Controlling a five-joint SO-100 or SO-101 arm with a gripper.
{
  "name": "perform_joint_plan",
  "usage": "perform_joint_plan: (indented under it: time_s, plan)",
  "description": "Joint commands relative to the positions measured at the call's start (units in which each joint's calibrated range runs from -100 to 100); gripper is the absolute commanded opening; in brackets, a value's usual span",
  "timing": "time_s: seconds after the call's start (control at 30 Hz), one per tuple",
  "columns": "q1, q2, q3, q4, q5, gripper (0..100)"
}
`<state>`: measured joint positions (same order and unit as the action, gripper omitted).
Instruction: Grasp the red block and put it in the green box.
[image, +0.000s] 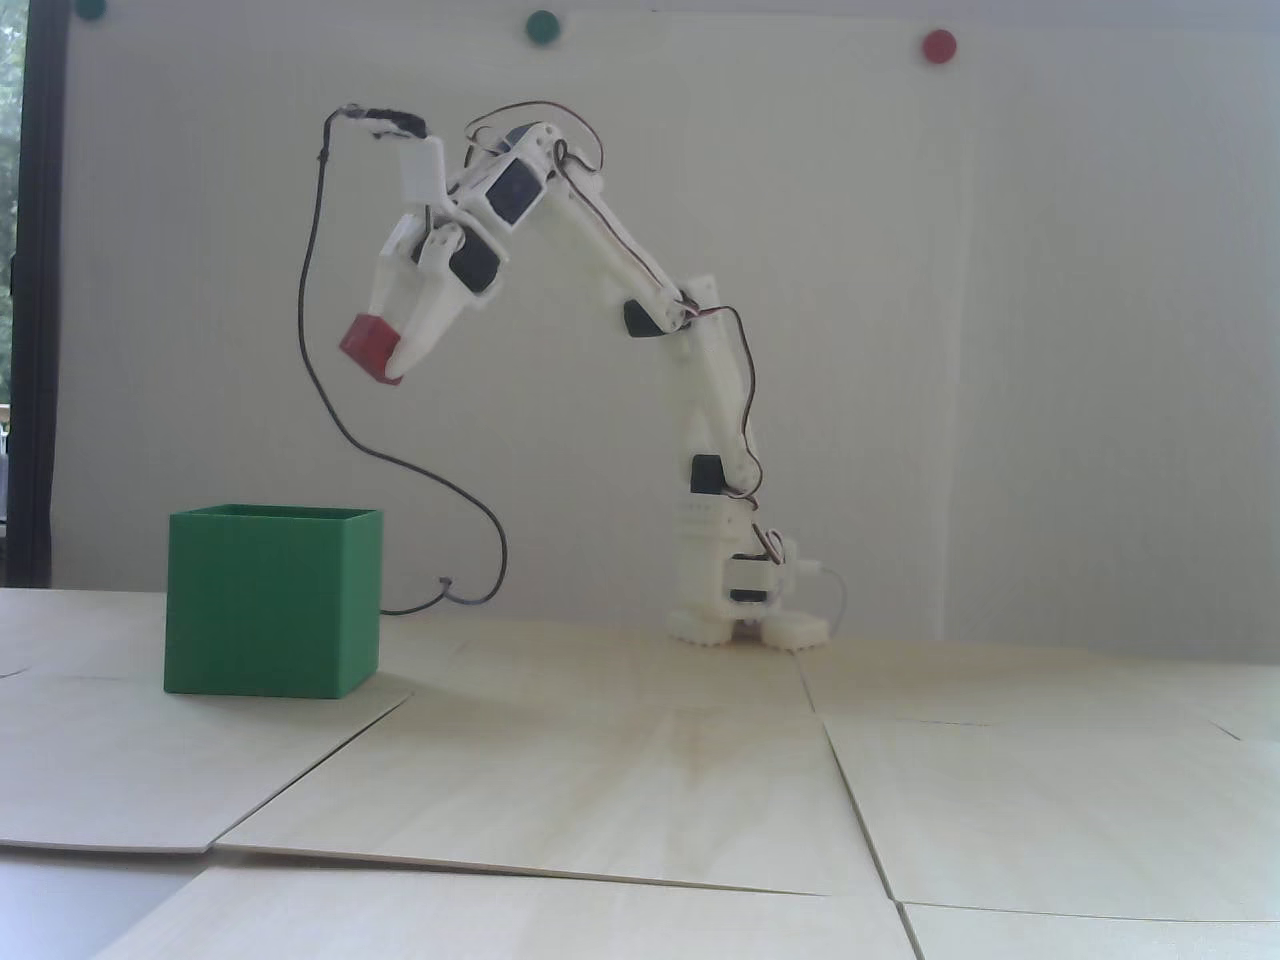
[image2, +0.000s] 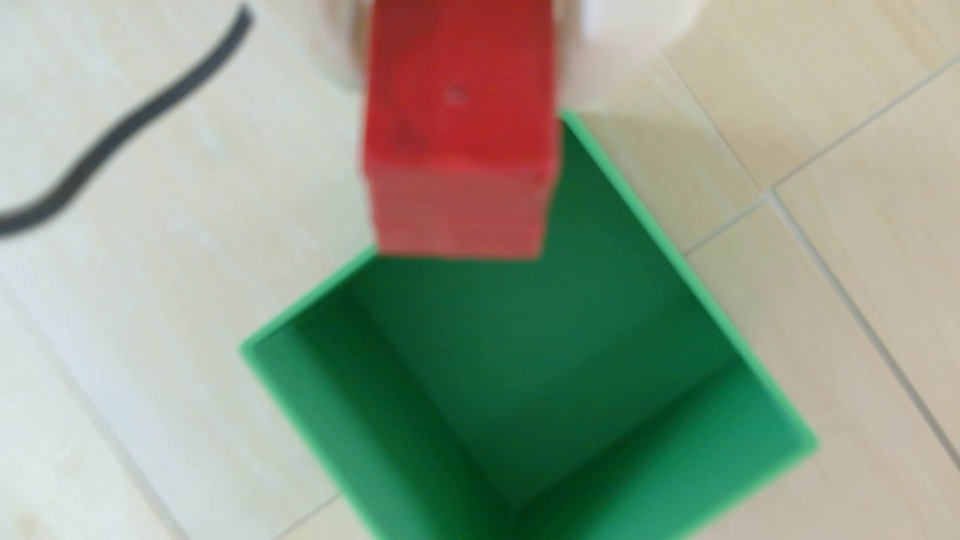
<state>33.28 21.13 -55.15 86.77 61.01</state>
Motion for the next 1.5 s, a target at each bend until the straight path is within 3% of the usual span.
perform_joint_plan:
  time_s: [0.0,0.13,0.5,0.57,0.67,0.8,0.93,1.07,1.17,1.27,1.47]
  plan:
    - [0.13,3.55,-3.77,-2.71,-1.25,2]
    - [-1.80,12.15,-15.04,-5.74,-5.52,2]
    - [-1.72,20.36,-24.44,-5.74,-5.67,4]
    - [-1.56,20.60,-24.44,-6.00,-5.72,11]
    - [-0.99,20.68,-24.44,-5.74,-5.83,29]
    - [-0.83,20.76,-24.36,-5.74,-5.78,39]
    - [-0.91,19.73,-23.91,-5.66,-5.78,34]
    - [-1.40,13.41,-23.47,-5.32,-7.96,19]
    - [-3.81,5.28,-18.14,-1.19,-10.10,2]
    - [-8.55,-4.90,-4.92,4.21,-10.30,2]
    - [-16.03,-23.38,24.36,4.88,-10.62,2]
